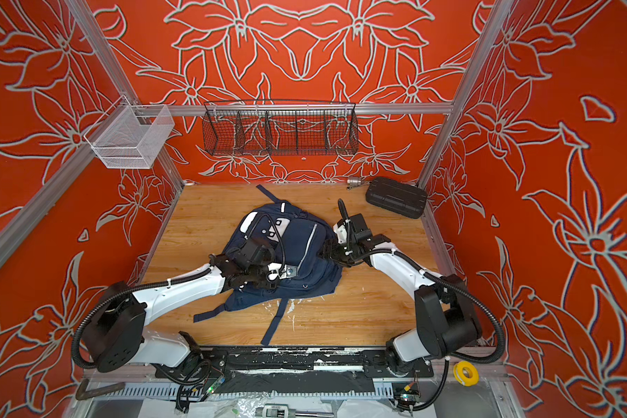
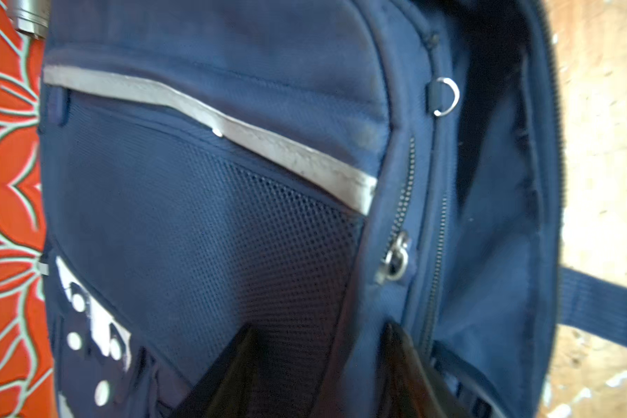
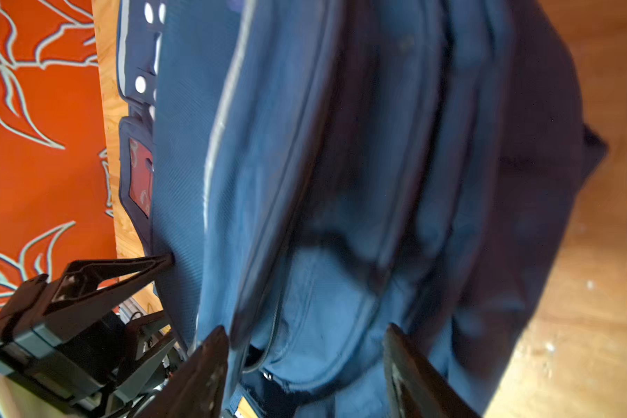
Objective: Pack the student bag
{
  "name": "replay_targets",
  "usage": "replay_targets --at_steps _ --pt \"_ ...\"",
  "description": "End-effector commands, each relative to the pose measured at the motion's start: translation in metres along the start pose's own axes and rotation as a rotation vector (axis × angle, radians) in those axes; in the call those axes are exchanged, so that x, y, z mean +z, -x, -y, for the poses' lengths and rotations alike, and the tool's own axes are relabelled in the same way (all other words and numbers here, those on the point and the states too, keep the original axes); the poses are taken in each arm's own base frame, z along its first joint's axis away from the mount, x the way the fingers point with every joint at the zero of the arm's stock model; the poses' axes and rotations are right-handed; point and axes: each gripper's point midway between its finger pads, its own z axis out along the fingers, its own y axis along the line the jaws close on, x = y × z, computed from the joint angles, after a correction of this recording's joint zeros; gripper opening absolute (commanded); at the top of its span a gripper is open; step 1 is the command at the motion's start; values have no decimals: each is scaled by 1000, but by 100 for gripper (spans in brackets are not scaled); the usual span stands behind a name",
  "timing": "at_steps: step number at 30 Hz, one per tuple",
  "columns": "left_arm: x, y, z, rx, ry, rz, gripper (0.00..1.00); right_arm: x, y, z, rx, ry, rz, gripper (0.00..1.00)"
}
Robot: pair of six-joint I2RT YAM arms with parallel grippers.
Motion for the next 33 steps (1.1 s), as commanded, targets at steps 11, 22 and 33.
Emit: replay_targets --at_steps 11,22,33 --pt "-4 22 -38 -181 9 -23 0 -31 53 -27 -255 -41 78 64" --pt "-23 68 -45 -627 -178 41 0 -80 26 -56 -740 102 387 50" --pt "-25 89 -54 -777 -221 100 0 -40 -35 -72 -843 329 318 29"
